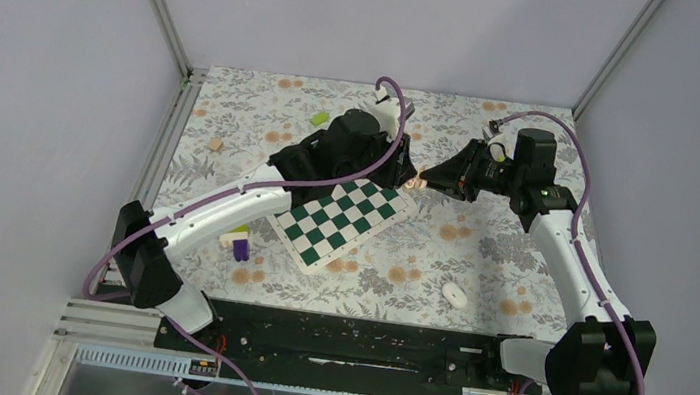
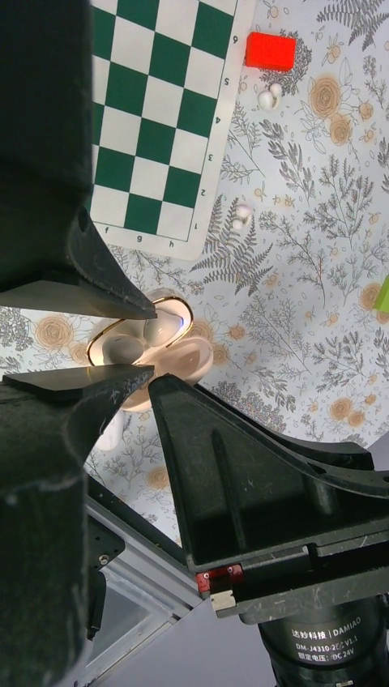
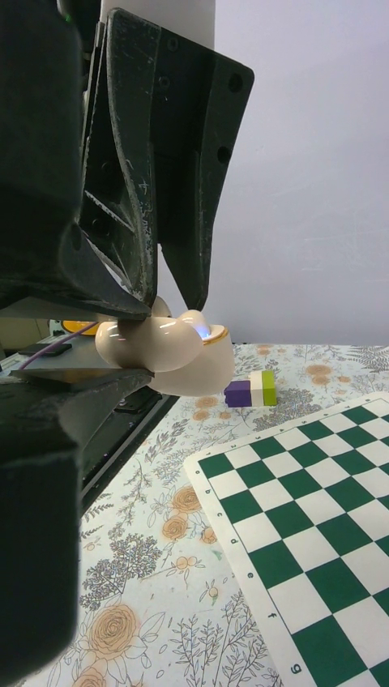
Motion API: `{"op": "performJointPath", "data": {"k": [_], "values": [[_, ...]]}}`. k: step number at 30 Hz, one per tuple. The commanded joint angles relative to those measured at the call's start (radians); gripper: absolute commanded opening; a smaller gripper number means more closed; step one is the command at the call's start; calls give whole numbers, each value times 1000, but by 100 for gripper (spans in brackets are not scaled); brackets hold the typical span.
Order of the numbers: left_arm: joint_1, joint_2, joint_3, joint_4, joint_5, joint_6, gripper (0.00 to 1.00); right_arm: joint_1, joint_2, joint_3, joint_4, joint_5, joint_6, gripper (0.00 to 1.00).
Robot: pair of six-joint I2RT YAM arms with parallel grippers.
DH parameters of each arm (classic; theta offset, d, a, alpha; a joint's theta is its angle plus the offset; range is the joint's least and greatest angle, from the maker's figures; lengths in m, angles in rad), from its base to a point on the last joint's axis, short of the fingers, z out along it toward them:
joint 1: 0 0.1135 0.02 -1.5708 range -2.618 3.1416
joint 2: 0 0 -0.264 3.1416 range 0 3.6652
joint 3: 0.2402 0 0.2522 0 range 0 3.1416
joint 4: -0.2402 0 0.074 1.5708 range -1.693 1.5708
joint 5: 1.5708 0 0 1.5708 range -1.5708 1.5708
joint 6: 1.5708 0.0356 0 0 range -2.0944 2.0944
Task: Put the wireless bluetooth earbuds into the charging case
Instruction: Place the earbud in the charging case.
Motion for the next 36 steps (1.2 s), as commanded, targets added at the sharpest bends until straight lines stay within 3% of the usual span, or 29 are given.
{"op": "performJointPath", "data": {"k": [1, 7, 12, 25, 36], "values": [[-3, -17, 32, 19, -14, -4, 27, 11, -33, 25, 17, -31, -4, 0], [-3, -24, 34, 16, -17, -18, 28, 11, -37, 23, 21, -32, -1, 0], [-14, -19, 19, 16, -19, -41, 37, 11, -44, 23, 22, -32, 2, 0], [-22, -48, -19, 20, -46, -67, 37, 11, -53, 21, 22, -32, 5, 0], [-22, -157, -46, 135, 7, -126, 47, 11, -69, 19, 22, -34, 9, 0]]}}
